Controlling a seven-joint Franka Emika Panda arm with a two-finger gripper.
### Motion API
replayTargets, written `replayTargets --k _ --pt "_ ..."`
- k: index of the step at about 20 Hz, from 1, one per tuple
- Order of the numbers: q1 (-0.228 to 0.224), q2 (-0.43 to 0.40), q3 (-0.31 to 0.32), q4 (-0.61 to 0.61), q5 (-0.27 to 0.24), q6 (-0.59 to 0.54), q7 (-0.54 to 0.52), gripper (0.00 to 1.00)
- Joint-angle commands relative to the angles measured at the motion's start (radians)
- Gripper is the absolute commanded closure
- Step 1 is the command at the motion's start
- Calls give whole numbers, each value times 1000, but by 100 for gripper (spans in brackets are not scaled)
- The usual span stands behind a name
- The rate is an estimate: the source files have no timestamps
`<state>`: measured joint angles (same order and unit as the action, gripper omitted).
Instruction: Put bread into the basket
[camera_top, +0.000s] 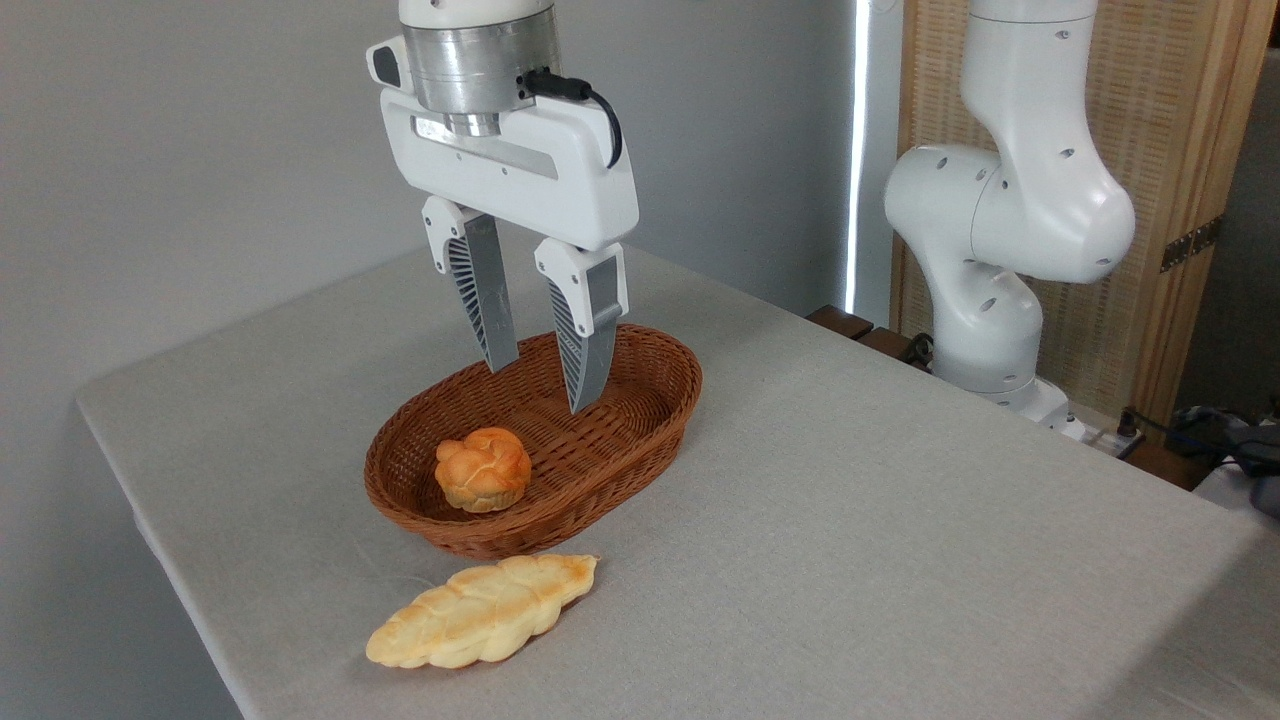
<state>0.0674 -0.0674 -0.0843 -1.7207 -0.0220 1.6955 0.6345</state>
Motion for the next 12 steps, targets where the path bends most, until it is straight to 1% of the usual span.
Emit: replayTargets --k 1,2,3,5,7,12 --pt "-107 6 104 30 20 -22 -38 0" --pt "-157 6 154 30 20 -22 -41 0" --pt "-170 8 172 30 17 -19 -41 0" --pt "-170 9 172 32 5 -11 -41 0" --pt "-170 11 172 30 -33 -11 -39 0" --pt "-170 14 172 27 -39 -19 -29 0"
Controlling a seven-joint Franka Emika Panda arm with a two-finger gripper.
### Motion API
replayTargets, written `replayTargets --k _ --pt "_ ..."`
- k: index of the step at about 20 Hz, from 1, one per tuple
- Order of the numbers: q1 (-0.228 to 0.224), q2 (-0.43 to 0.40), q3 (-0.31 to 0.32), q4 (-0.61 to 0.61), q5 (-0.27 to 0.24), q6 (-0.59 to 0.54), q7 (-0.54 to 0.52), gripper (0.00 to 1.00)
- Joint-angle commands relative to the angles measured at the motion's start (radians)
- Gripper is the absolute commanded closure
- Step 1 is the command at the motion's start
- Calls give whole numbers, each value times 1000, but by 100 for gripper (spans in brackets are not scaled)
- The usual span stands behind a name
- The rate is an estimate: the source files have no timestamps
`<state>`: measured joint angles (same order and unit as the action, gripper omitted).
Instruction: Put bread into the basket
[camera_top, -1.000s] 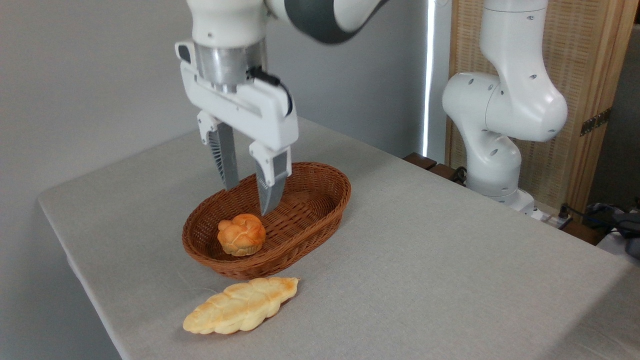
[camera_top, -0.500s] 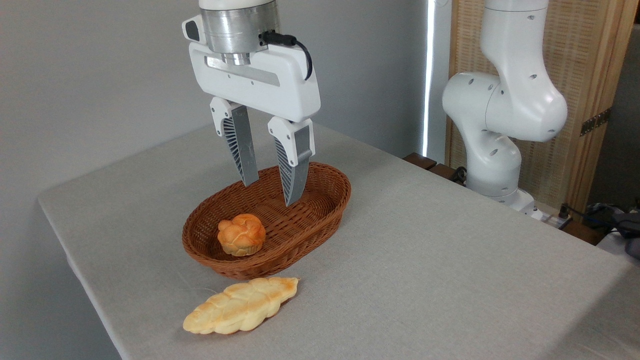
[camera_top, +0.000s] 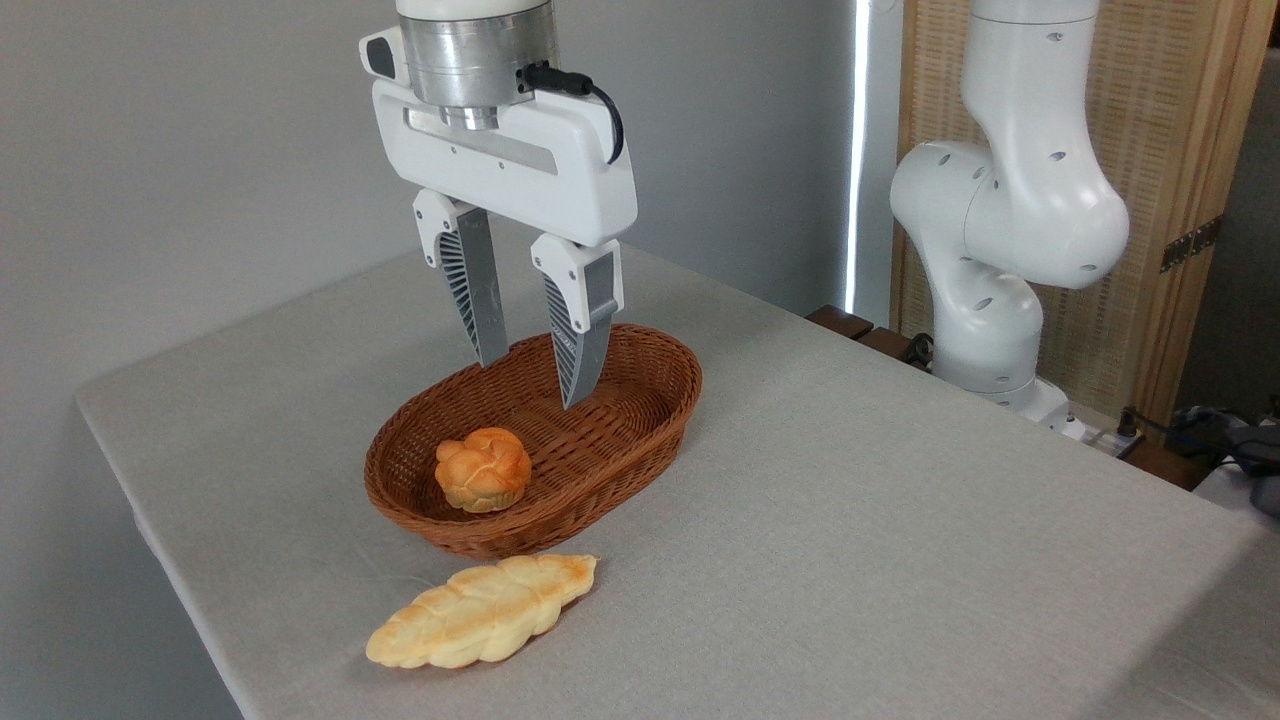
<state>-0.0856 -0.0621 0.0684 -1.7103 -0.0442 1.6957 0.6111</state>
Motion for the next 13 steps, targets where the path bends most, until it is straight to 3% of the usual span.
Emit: replayTargets --k 1,8,13 --pt "-17 10 17 17 -13 -19 -4 0" --pt "-17 15 17 17 -6 -25 68 0" --pt "-17 15 17 17 -8 -25 62 0"
